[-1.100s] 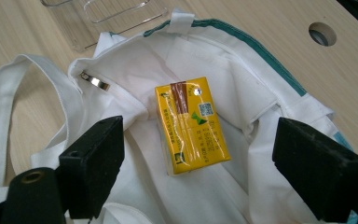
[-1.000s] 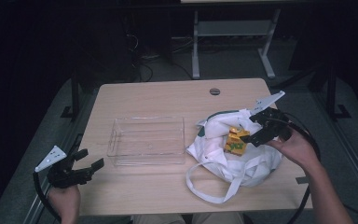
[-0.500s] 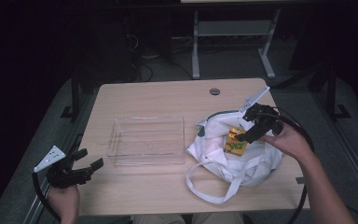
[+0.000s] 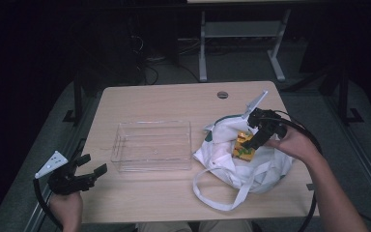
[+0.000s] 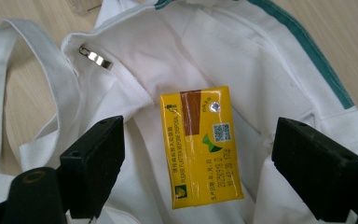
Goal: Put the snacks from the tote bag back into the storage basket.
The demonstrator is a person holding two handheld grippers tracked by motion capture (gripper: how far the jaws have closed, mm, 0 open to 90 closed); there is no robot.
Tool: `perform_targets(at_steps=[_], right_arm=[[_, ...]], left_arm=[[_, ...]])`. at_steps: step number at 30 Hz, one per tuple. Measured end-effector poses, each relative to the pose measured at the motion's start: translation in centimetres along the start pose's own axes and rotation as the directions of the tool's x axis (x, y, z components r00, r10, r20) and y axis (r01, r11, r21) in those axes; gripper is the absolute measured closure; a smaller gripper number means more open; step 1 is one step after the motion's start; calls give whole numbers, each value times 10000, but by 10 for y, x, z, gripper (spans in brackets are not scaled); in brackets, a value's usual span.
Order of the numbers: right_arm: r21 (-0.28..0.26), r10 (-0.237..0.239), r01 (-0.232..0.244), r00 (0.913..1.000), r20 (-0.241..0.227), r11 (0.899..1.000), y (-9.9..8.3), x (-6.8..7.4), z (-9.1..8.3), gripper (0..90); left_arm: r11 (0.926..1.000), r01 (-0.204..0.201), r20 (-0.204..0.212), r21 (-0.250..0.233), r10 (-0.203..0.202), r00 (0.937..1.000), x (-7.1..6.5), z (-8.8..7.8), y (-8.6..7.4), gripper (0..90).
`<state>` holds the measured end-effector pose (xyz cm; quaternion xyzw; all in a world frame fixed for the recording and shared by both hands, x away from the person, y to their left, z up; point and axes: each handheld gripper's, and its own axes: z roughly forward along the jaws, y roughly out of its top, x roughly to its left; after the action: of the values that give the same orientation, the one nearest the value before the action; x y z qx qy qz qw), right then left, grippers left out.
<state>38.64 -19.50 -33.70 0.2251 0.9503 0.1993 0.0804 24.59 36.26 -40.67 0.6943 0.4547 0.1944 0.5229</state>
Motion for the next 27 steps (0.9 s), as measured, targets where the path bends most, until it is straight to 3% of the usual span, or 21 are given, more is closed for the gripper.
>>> perform_targets(at_steps=[19, 27], right_arm=[[1008, -172, 197, 9995, -258, 9947, 3, -3, 19, 228], [1388, -207, 244, 9994, -277, 9900, 3, -4, 25, 309]], left_arm=[[10000, 22, -3, -10, -22, 10000, 1, 0, 0, 125], [10000, 68, 15, -21, -68, 10000, 1, 0, 0, 125]])
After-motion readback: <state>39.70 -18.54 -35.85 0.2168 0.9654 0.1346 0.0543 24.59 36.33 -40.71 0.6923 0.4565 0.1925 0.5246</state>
